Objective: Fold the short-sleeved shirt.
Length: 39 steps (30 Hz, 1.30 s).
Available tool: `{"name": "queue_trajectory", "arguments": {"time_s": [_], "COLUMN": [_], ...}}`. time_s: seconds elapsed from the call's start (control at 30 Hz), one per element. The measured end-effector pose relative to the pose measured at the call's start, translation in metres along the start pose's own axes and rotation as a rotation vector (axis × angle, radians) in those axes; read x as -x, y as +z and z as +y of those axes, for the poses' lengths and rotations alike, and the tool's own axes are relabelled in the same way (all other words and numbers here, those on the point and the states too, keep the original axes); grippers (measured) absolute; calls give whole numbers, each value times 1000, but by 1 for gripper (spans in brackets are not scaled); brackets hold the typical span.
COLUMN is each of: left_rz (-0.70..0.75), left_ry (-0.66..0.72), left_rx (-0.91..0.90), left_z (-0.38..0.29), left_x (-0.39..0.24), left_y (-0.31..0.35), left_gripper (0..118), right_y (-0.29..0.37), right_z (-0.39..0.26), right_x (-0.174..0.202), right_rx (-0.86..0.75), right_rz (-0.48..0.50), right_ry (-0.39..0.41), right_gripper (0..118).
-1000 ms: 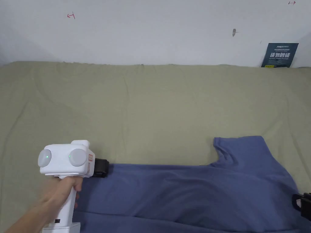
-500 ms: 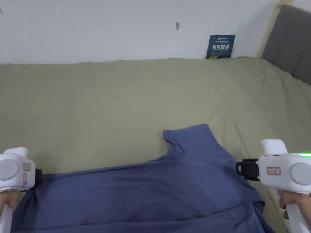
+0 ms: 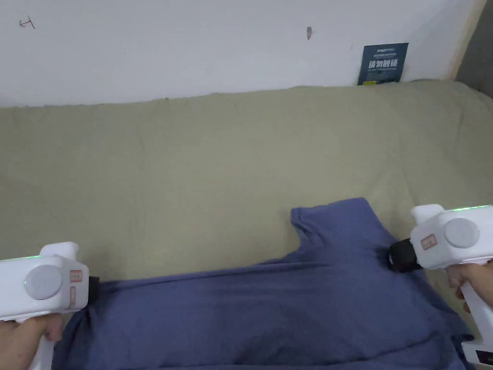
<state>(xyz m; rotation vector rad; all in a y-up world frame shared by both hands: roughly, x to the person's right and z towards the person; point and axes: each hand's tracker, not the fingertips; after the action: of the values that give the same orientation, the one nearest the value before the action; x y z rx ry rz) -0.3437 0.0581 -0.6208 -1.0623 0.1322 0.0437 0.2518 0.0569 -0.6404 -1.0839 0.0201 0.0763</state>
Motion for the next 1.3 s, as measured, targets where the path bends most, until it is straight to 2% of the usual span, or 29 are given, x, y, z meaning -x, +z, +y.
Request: {"name": "queue_trajectory", "arguments": {"time_s": [0.03,0.07,0.1,0.13,0.17,0.2,0.27,0.4,0.57,0.8,1.0,1.03,1.27,1.3], "left_rz": [1,1,0,-1,-7,-15,-26,-52,-85,-116,-129,-133,-139,-138], "left_ry": [-4,-7,-6,-4,3,13,26,31,8,5,-1,-2,-3,-6], "left_rx": [-2,-2,-5,-10,-19,-32,-51,-78,-138,-199,-209,-201,-131,-122], "left_z": [0,-1,-1,-1,-1,-6,-8,-18,-46,-107,-164,-173,-230,-235], "left_x": [0,3,4,5,7,4,8,21,34,46,65,67,73,73], "left_y": [0,-2,0,3,7,20,31,59,99,159,187,187,160,157], "left_gripper": [0,0,0,0,0,0,0,0,0,0,0,0,0,0], "right_y": [5,9,22,26,32,39,67,96,143,199,224,223,193,201], "right_z": [-2,-4,-6,-8,-9,-11,-15,-28,-61,-135,-201,-214,-260,-259], "right_x": [2,6,9,9,6,1,6,-7,-19,-11,2,-5,-6,4], "right_rx": [0,-23,-74,-81,-82,-87,-114,-171,-233,-295,-269,-261,-173,-158], "right_rz": [24,73,14,6,85,113,99,164,211,234,253,248,253,257], "right_ry": [-1,8,15,27,14,-28,-40,-101,-139,-123,-91,-98,-100,-96], "right_gripper": [11,3,3,3,3,3,3,3,3,3,3,3,3,3]}}
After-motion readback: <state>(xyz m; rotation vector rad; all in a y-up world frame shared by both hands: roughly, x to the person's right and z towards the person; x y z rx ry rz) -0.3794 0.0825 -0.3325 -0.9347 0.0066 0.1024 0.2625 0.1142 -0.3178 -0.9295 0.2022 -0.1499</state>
